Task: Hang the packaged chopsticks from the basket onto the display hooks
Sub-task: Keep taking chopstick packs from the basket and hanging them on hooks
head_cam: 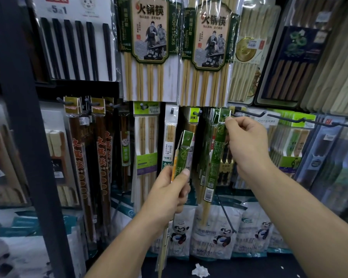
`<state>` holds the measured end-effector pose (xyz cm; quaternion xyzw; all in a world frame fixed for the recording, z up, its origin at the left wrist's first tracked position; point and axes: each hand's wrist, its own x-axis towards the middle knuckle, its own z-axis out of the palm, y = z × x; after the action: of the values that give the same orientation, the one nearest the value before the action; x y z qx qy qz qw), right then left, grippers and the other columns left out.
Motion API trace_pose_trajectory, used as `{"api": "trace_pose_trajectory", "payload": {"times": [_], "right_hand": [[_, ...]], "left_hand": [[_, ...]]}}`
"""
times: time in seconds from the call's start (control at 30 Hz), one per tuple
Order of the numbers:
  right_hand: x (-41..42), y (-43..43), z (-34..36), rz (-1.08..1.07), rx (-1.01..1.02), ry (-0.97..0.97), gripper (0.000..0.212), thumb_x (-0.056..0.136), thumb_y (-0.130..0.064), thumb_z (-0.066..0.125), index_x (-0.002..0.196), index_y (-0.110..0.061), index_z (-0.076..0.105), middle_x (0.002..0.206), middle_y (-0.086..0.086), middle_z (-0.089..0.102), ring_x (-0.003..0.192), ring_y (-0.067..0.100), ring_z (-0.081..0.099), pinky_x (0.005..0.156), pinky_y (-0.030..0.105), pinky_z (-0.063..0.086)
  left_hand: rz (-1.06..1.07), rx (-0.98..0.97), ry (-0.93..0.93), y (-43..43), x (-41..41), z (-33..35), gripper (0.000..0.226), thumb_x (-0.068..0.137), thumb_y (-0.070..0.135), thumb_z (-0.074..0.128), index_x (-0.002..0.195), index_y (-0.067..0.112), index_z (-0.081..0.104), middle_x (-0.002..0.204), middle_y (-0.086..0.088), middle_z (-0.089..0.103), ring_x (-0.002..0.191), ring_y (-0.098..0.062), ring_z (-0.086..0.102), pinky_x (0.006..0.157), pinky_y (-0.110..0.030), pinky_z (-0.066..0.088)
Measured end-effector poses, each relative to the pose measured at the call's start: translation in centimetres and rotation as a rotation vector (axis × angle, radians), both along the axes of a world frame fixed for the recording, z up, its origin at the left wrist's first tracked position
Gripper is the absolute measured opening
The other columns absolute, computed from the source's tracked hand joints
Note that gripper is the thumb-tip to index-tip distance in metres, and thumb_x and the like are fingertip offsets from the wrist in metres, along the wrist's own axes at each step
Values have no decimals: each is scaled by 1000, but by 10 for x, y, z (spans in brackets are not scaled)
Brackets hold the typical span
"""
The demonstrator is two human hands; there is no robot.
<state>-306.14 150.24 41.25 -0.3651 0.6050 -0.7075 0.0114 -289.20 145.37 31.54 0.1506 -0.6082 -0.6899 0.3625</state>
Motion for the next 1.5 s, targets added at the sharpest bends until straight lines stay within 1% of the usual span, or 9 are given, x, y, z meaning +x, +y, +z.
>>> {"api": "trace_pose_trajectory", "payload": {"times": [0.17,0.27,0.43,0.63,0.77,0.9,1.2,1.37,1.5], "right_hand": [[-5,-6,-3,-14,10,11,27,99,-23,61,77,-7,63,61,-1,46,54,8,43,75,20,47],[-10,-12,-6,-32,21,13,30,99,-25,62,78,-3,64,59,-1,48,60,11,48,70,14,47],[-13,-13,-13,-52,43,22,30,99,-36,63,81,-12,68,57,-8,53,50,2,47,50,16,46],[6,3,-24,-22,34,40,23,97,-32,65,80,-18,61,55,-11,54,49,-2,47,52,17,43],[28,12,-27,198,118,151,16,96,-31,66,83,-24,71,78,-4,71,66,-1,61,58,12,47],[36,13,-29,250,143,162,20,98,-26,66,82,-16,71,70,5,64,67,12,58,60,26,48],[16,13,-10,95,18,22,26,102,-27,58,79,-22,68,61,-6,56,58,8,51,50,19,45],[2,5,0,52,2,-6,30,103,-28,58,83,-6,63,70,7,47,61,14,43,51,15,44],[-2,0,-1,42,-3,-16,34,102,-26,59,89,6,59,74,9,46,65,17,41,73,21,47]], "left_hand": [[-2,81,34,5,2,5,41,86,30,54,62,62,59,63,7,59,47,-7,37,46,-23,25],[35,95,49,3,0,1,28,101,20,47,88,45,46,69,4,63,50,-8,43,45,-24,29],[83,24,32,1,0,1,8,108,16,45,100,16,47,74,0,64,57,-12,55,47,-27,44],[109,-33,44,1,0,3,7,108,15,45,102,16,49,76,0,69,63,-14,61,52,-27,50],[93,-47,48,3,-2,3,6,108,16,47,103,18,51,79,0,71,65,-15,64,55,-26,51],[59,-34,64,5,-4,1,4,108,15,47,105,15,51,79,-1,72,66,-17,66,57,-28,55],[191,-63,-43,-2,-7,-6,20,105,27,53,93,24,68,90,5,75,85,-8,71,81,-34,60],[166,-76,-22,-1,-5,-2,15,107,21,50,96,13,56,69,5,60,61,-10,56,59,-25,53],[107,-75,-27,1,-4,-2,15,105,25,53,95,14,53,61,7,47,50,-8,40,45,-23,36]]}}
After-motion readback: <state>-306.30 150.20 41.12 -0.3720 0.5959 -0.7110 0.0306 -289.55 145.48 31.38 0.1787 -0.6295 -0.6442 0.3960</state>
